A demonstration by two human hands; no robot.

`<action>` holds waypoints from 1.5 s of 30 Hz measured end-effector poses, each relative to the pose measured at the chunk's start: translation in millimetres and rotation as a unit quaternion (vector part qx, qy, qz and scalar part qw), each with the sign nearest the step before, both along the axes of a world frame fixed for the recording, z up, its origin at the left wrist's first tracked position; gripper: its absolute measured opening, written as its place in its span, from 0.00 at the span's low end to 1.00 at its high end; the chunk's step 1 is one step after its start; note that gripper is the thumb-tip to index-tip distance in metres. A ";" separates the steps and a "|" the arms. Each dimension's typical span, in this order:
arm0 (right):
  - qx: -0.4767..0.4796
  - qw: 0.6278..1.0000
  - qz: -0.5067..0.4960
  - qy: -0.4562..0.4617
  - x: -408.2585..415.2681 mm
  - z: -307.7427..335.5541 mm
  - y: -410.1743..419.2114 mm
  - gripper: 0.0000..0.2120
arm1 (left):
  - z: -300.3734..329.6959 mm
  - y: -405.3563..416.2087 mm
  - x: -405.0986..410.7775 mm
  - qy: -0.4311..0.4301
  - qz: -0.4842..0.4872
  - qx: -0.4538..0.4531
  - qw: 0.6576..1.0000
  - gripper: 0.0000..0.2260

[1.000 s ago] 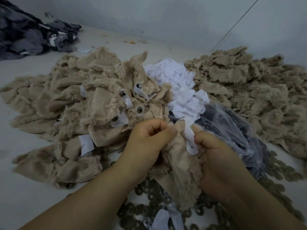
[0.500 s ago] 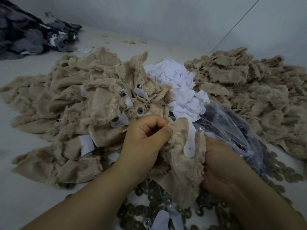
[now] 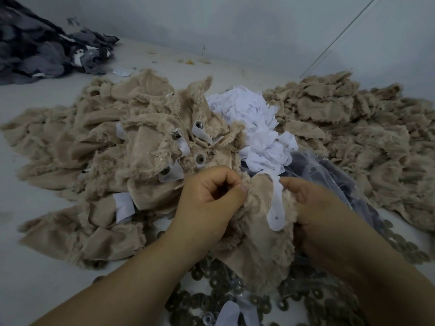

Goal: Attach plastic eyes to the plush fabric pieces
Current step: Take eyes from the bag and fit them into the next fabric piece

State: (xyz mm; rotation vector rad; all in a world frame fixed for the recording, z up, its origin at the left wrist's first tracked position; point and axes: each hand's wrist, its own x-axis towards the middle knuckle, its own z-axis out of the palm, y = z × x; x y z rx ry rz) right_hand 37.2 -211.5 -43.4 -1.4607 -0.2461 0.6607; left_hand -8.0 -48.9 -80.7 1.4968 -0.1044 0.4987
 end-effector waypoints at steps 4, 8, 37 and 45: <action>-0.116 0.975 -0.081 -0.173 -5.1 2.8 2.0 0.20 | -0.7 -0.8 0.3 -0.005 -0.009 -0.004 1.000 0.09; -0.111 0.969 -0.046 -0.217 -7.9 2.5 2.6 0.28 | -0.3 -1.0 0.0 0.000 -0.007 -0.002 1.000 0.08; -0.048 0.939 -0.106 -0.324 -6.9 -9.8 3.8 0.24 | -4.1 -4.7 1.0 0.036 -0.024 0.027 0.999 0.06; -0.044 0.932 -0.115 -0.341 -11.7 -2.9 3.6 0.09 | -5.3 -3.8 1.4 0.023 -0.015 0.054 0.998 0.08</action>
